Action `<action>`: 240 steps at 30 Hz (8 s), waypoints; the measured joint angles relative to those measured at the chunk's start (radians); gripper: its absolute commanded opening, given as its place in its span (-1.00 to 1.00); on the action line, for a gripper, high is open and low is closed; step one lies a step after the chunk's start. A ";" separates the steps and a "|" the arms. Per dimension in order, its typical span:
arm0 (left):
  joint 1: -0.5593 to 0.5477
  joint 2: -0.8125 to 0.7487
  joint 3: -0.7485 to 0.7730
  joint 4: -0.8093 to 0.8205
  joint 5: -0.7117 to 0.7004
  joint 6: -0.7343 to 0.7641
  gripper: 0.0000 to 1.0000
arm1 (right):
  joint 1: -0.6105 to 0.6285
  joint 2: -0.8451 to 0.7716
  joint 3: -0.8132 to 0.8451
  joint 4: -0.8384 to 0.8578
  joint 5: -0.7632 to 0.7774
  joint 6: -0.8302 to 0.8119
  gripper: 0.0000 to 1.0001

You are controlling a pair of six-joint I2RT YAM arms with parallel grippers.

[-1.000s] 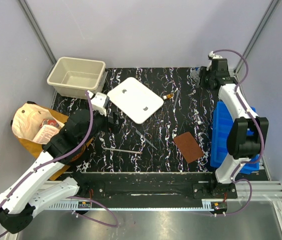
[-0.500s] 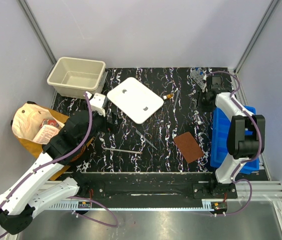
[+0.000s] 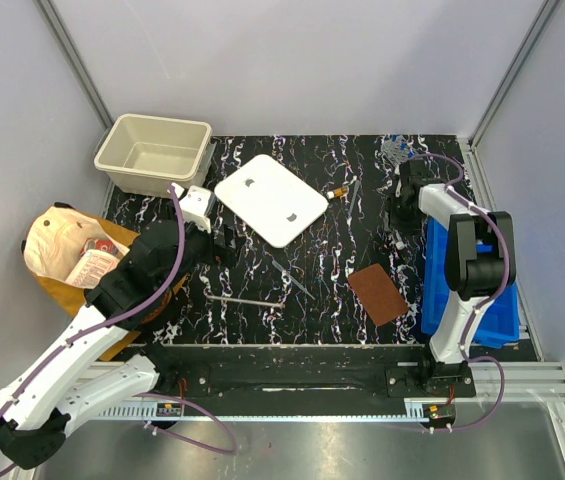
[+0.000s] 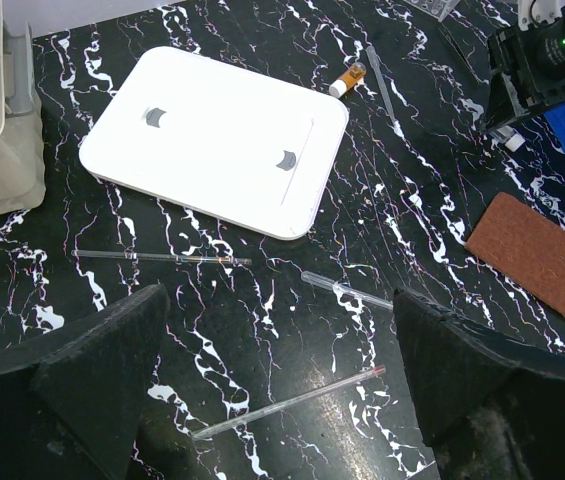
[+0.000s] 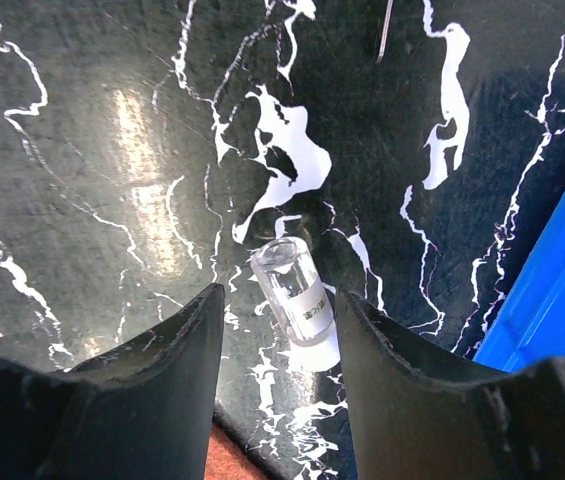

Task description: Organize the chemistry lab equipment

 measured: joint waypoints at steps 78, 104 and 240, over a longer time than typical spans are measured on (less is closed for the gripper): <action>0.005 0.163 0.096 -0.014 -0.062 -0.016 0.98 | -0.460 -0.294 -0.171 0.246 0.109 0.518 -0.08; 0.005 0.162 0.093 0.000 -0.036 -0.024 0.98 | 0.169 0.161 0.349 0.188 0.187 0.512 0.29; 0.005 0.146 0.082 0.008 -0.021 -0.027 0.98 | -0.267 -0.444 -0.234 0.191 0.320 0.420 -0.53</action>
